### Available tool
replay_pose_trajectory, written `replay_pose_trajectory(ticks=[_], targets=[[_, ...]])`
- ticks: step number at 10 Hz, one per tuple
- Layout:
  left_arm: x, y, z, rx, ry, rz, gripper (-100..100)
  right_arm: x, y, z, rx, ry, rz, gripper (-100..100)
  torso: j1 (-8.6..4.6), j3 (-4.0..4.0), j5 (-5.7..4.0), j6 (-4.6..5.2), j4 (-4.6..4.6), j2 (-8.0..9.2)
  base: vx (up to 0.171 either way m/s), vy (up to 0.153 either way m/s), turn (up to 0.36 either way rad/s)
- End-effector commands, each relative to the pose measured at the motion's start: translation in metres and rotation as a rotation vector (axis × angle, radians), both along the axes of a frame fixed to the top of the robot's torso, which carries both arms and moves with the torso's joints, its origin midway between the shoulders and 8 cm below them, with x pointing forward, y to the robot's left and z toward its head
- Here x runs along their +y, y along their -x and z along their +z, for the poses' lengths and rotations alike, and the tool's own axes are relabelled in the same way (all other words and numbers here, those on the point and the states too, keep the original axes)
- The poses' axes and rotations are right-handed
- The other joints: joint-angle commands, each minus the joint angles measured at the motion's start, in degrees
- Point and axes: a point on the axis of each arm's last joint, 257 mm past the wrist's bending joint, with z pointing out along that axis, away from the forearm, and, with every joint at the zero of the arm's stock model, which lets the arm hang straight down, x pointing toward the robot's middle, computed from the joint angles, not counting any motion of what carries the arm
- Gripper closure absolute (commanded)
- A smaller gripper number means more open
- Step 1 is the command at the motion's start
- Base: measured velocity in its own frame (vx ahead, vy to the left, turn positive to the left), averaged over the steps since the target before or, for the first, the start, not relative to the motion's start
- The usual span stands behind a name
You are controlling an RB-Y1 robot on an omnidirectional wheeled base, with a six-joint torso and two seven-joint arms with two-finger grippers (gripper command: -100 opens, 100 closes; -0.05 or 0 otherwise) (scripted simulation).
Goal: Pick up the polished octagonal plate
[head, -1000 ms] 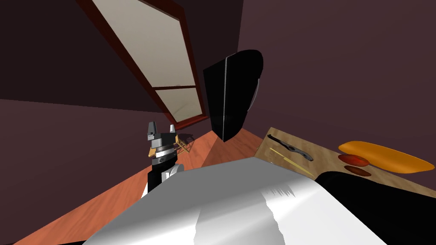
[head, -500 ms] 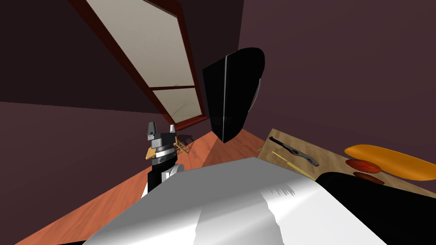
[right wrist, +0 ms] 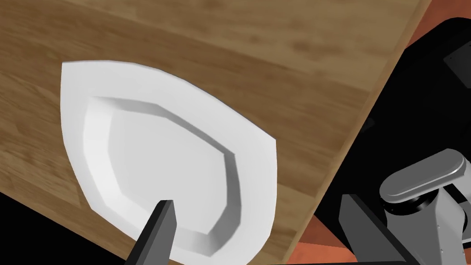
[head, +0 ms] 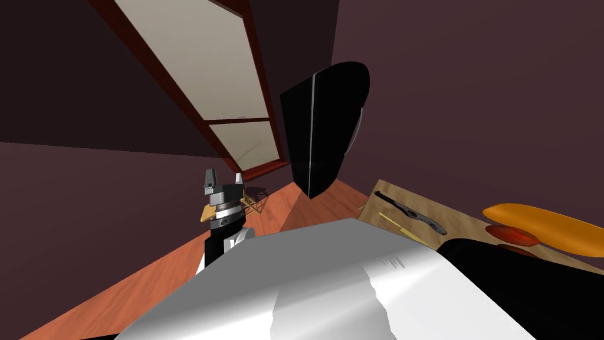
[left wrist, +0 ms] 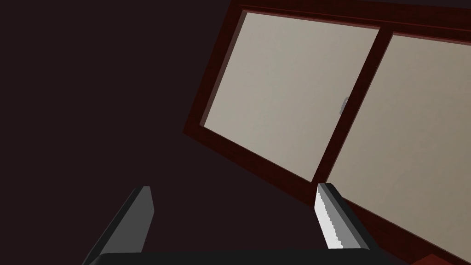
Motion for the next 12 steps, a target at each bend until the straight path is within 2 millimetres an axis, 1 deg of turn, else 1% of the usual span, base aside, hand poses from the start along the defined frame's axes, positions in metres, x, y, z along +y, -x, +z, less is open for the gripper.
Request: replay_pose_trajectory(ticks=[1,3,4,5,9,10,11,12], targets=[[0.0,0.0,0.0,0.0,0.0,0.0,0,0.0,-0.001,-0.009,0.002,-0.001,-0.011,-100,0.0,0.0,0.0,0.0,0.0,0.0,-0.013,-0.014,0.078],[0.0,0.0,0.0,0.0,0.0,0.0,0,0.001,-0.002,-0.019,0.003,-0.002,-0.021,-100,-0.03,0.03,-0.01,0.01,0.01,0.05,-0.014,-0.014,0.057],[0.0,0.0,0.0,0.0,0.0,0.0,0,0.001,-0.002,-0.016,0.002,-0.001,-0.019,-100,-0.03,0.04,-0.01,0.02,0.01,0.06,-0.006,-0.006,0.009],[0.0,0.0,0.0,0.0,0.0,0.0,0,0.001,-0.002,-0.016,0.002,-0.002,-0.019,100,-0.08,0.04,-0.05,0.03,0.02,0.06,0.0,0.0,0.0],[0.0,0.0,0.0,0.0,0.0,0.0,0,0.001,-0.003,-0.016,0.001,-0.003,-0.021,100,-0.1,0.01,-0.06,0.0,-0.01,0.02,-0.001,0.001,-0.003],[0.0,0.0,0.0,0.0,0.0,0.0,0,0.001,-0.003,-0.016,0.001,-0.003,-0.021,0,-0.1,0.0,-0.06,-0.01,-0.01,0.01,0.0,0.0,0.0],[0.0,0.0,0.0,0.0,0.0,0.0,0,0.0,-0.001,-0.007,0.001,0.0,-0.008,100,-0.09,0.0,-0.06,-0.01,-0.01,0.01,0.01,0.007,-0.094],[0.0,0.0,0.0,0.0,0.0,0.0,0,0.0,0.0,-0.002,0.001,0.0,-0.002,100,-0.04,-0.02,-0.03,0.04,-0.04,0.0,0.016,0.016,-0.109]])
